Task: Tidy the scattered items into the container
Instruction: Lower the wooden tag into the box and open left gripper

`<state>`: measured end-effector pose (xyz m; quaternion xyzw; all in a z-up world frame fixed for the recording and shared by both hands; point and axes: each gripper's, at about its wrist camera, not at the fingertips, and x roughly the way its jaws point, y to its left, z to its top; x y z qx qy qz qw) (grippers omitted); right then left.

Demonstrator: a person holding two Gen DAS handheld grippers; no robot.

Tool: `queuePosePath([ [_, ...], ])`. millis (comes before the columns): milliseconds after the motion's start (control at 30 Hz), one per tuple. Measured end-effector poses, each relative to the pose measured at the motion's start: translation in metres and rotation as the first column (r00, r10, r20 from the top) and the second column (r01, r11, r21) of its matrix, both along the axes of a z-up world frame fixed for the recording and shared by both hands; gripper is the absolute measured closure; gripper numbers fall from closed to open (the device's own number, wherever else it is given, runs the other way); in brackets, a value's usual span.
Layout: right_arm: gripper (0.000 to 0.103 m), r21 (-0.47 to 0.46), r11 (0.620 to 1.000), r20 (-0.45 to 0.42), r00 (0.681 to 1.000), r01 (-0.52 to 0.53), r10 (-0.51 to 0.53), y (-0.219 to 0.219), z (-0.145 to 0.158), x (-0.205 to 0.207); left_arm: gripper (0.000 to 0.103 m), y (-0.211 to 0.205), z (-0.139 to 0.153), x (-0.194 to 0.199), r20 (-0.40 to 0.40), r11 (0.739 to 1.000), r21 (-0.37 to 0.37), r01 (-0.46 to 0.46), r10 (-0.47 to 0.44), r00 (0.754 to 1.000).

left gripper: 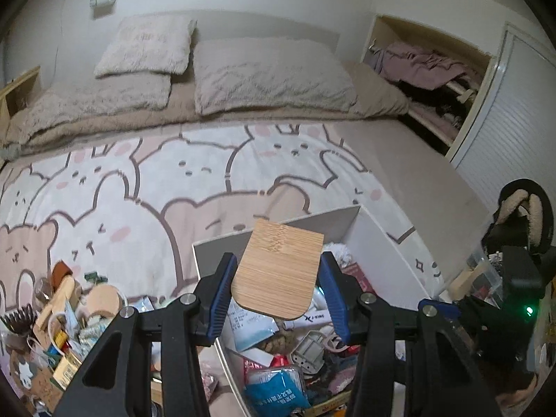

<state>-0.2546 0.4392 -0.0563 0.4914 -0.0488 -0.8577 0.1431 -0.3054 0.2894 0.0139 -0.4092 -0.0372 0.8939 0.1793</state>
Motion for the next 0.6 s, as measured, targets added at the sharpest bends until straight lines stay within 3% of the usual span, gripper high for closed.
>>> queuePosePath([
  [367, 0.000, -0.017, 0.999, 0.014, 0.999, -0.038, 0.038, -0.003, -0.006, 0.005, 0.055, 0.004, -0.033, -0.018, 0.175, 0.992, -0.017, -0.122, 0.123, 0.977],
  [600, 0.000, -0.060, 0.998, 0.039, 0.999, -0.029, 0.032, 0.004, -0.010, 0.007, 0.055, 0.022, -0.044, -0.026, 0.158, 0.979, -0.141, -0.151, 0.173, 0.972],
])
